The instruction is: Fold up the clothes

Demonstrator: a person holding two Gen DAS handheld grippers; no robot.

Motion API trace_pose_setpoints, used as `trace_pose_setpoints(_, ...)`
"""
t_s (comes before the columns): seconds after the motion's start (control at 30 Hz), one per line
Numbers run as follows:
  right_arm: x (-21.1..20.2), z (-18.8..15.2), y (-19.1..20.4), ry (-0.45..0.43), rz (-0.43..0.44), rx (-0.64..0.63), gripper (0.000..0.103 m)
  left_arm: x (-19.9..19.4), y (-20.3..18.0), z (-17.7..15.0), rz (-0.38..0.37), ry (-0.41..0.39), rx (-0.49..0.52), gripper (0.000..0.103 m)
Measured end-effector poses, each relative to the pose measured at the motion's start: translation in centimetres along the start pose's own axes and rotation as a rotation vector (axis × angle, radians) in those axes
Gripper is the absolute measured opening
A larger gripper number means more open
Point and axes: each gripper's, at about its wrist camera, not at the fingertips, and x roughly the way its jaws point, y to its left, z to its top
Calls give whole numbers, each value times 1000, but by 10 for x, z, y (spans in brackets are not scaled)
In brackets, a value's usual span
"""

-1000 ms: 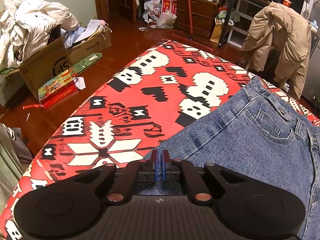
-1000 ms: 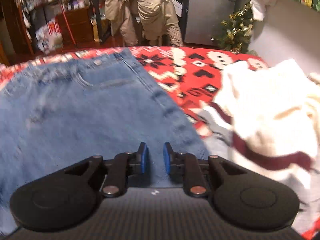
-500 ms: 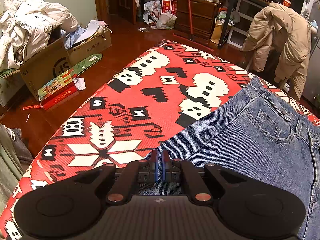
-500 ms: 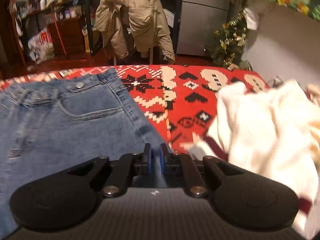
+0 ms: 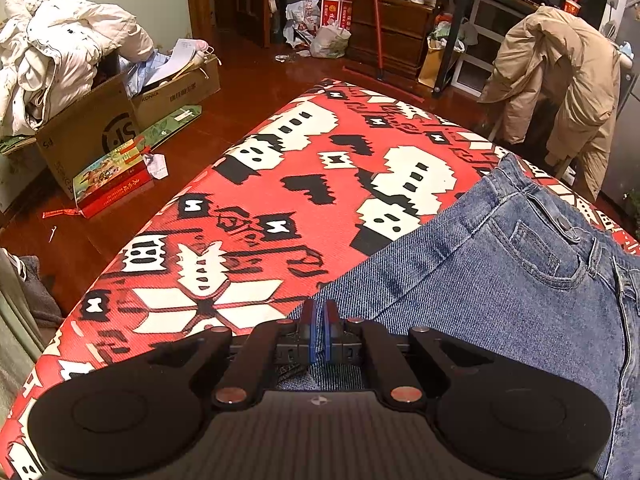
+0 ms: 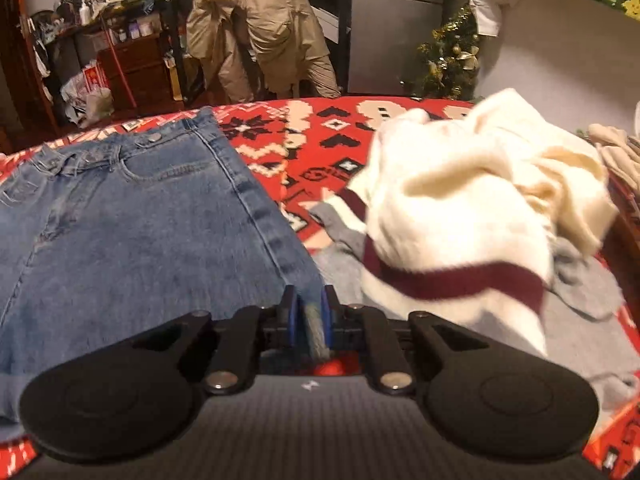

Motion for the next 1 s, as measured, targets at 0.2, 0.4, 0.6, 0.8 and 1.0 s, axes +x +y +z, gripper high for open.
trace_pose_setpoints(0.2, 0, -6, -13, 14, -53, -10, 13, -1, -2, -1, 7, -3, 14, 6)
trace_pose_setpoints(0.4, -4, 20, 8, -9, -17, -25, 5, -1, -4, -2, 17, -9, 23, 6)
trace_pose_setpoints(0.6, 54, 52, 30, -1, 24, -35, 5, 0, -4, -2, 15, -8, 14, 6)
trace_pose_setpoints(0.8, 101, 90, 43, -31, 47, -38, 4, 1, -7, -3, 28, -26, 29, 6)
trace_pose_setpoints(1.0, 130, 117, 48, -37, 32, 6, 4, 2, 4, 4, -6, 5, -34, 5)
